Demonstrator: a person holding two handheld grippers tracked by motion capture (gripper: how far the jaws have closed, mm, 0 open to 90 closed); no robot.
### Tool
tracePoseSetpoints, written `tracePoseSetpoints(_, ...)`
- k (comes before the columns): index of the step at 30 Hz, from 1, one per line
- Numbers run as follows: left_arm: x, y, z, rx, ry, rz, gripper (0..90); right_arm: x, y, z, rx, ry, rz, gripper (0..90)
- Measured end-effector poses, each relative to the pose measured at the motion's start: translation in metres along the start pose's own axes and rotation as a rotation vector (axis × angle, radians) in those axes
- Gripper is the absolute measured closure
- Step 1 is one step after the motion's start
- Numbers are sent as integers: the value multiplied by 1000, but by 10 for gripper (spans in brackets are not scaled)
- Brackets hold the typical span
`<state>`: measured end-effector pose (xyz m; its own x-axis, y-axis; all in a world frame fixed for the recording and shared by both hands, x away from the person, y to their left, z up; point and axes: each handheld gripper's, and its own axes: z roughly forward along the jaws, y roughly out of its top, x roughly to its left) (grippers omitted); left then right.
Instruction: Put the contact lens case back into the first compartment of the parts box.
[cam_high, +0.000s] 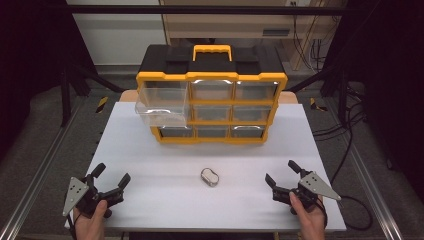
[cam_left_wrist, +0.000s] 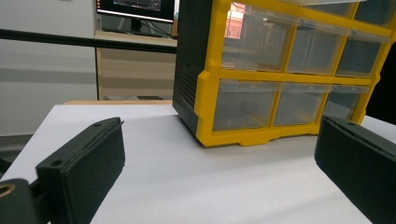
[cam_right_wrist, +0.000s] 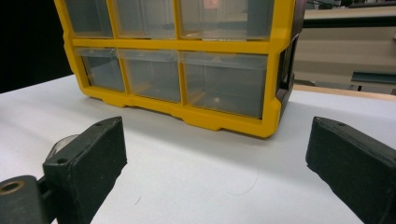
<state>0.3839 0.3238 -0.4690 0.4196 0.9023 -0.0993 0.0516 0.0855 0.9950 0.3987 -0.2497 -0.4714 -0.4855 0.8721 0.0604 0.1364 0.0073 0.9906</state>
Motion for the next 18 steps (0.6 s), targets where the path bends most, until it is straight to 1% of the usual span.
tracePoseSetpoints(2, 0, 0, 0, 0, 1, 3, 14, 0, 0, 0, 10, 2, 8, 52)
tracePoseSetpoints(10, -3, -1, 2, 9, -10, 15, 14, 1, 1, 2, 33, -5, 9, 38)
tracePoseSetpoints(12, -5, -1, 2, 11, -7, 20, 13, 3, 1, 3, 50, -11, 11, 35)
tracePoseSetpoints(14, -5, -1, 3, 12, -3, 26, 12, 6, 2, 5, 68, -12, -1, 30)
tracePoseSetpoints(17, -6, 0, 3, 12, -9, 24, 12, 10, 4, 8, 91, -3, -1, 31)
tracePoseSetpoints(18, -6, 0, 3, 12, -9, 25, 11, 15, 6, 12, 111, 5, -13, 36)
